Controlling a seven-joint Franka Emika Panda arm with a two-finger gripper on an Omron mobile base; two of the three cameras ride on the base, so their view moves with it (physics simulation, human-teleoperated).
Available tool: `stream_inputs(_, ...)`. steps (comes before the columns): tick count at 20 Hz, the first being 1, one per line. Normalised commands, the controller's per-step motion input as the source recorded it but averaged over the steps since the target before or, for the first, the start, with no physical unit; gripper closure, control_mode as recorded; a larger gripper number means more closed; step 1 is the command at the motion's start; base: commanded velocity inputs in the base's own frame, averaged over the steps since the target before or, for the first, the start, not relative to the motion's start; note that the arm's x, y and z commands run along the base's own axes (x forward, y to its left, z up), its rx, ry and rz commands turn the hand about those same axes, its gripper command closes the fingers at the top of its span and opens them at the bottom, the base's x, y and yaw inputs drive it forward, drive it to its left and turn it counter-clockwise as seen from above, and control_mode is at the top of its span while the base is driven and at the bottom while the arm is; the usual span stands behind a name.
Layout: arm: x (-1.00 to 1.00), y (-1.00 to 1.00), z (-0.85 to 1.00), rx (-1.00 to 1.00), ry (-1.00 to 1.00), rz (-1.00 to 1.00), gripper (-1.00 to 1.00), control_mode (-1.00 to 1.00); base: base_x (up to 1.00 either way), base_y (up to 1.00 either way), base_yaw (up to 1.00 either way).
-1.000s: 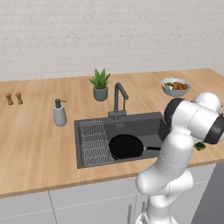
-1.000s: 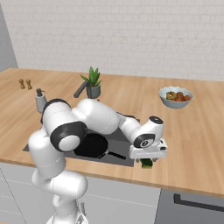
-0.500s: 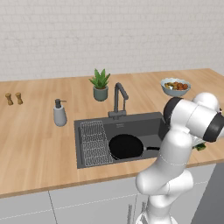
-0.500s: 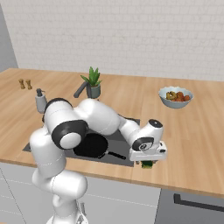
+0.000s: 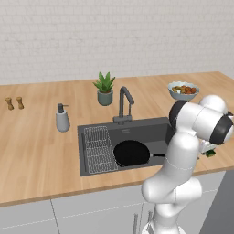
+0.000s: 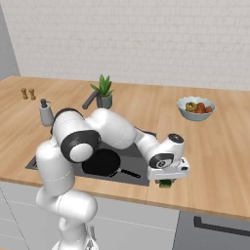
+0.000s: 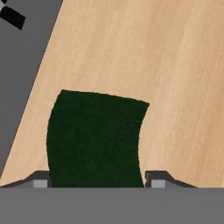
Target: Pick the pan and sponge and place them into the sink. Then turn on the water.
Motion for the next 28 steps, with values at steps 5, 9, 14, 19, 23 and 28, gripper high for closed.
stream_inputs(5, -0.1, 0.01, 0.0, 0.0, 0.0, 0.0, 1.0, -1.0, 0.0, 0.0, 0.0)
stream_inputs(9, -0.13, 0.0, 0.0, 0.01, -0.1, 0.0, 1.0, -1.0, 0.0, 0.0, 0.0)
stream_inputs(14, -0.13, 0.29, 0.34, 0.03, -0.21, 0.0, 1.0, -1.0, 0.0, 0.0, 0.0)
stream_inputs(19, 0.32, 0.55, 0.37, 0.1, -0.07, 0.09, 1.0, -1.0, 0.0, 0.0, 0.0)
stream_inputs(23, 0.56, 0.75, 0.16, 0.06, 0.0, 0.13, 1.0, -1.0, 0.0, 0.0, 0.0)
stream_inputs(28, 0.62, 0.8, 0.06, 0.03, 0.0, 0.11, 1.0, -1.0, 0.0, 0.0, 0.0)
